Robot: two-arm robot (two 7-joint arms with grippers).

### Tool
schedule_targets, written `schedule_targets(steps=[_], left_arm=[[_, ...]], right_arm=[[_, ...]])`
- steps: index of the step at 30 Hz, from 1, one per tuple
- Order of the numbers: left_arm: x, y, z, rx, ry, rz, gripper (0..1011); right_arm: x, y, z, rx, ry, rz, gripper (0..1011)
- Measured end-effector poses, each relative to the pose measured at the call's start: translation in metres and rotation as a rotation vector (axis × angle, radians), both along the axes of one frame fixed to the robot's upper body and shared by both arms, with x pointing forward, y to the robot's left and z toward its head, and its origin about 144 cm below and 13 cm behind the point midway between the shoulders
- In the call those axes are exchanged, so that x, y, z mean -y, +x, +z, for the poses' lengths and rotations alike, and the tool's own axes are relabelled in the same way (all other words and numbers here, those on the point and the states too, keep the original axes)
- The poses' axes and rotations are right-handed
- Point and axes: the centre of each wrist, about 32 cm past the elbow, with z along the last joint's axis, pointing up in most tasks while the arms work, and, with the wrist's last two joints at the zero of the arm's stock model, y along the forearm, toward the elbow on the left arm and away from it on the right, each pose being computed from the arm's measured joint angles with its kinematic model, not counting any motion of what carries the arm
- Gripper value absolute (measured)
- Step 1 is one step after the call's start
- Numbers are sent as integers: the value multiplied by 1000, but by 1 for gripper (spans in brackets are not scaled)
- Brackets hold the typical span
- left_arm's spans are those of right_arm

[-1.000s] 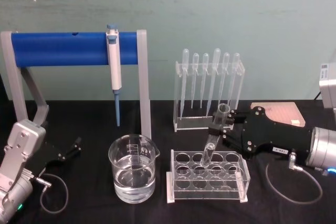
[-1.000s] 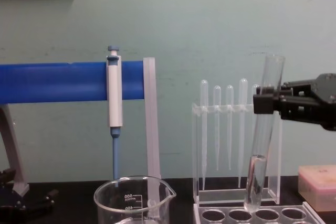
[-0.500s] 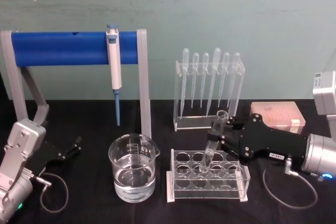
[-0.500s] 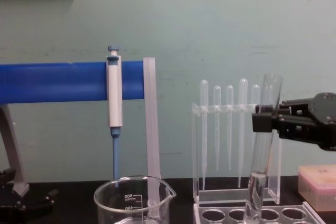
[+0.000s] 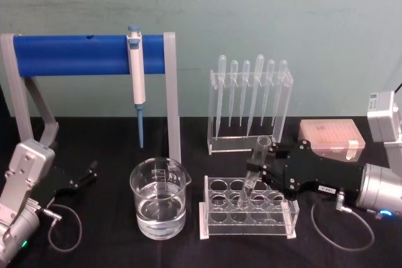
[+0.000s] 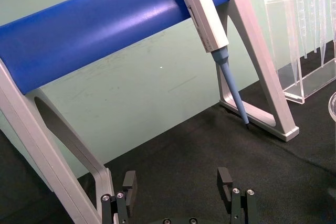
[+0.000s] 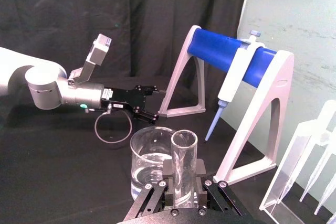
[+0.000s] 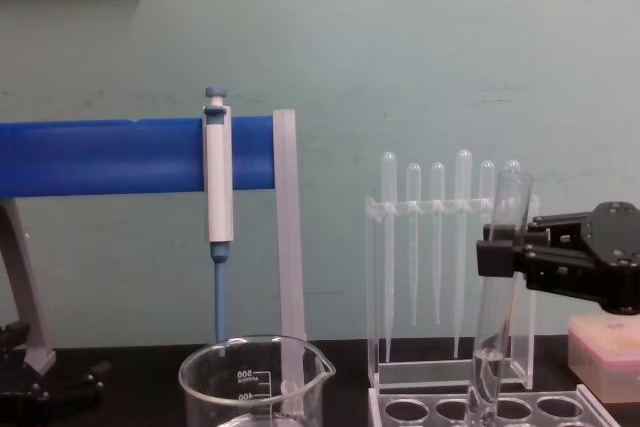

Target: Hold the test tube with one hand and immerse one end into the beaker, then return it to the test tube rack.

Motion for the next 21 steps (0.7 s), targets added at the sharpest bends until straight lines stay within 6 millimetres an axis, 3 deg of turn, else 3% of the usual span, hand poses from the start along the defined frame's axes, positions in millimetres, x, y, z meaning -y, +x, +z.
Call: schedule_targets(steps=[21], left_arm=[[0, 0, 0, 0, 0, 0, 1000]], right_arm=[[-2, 9, -25, -18, -7, 3, 226]])
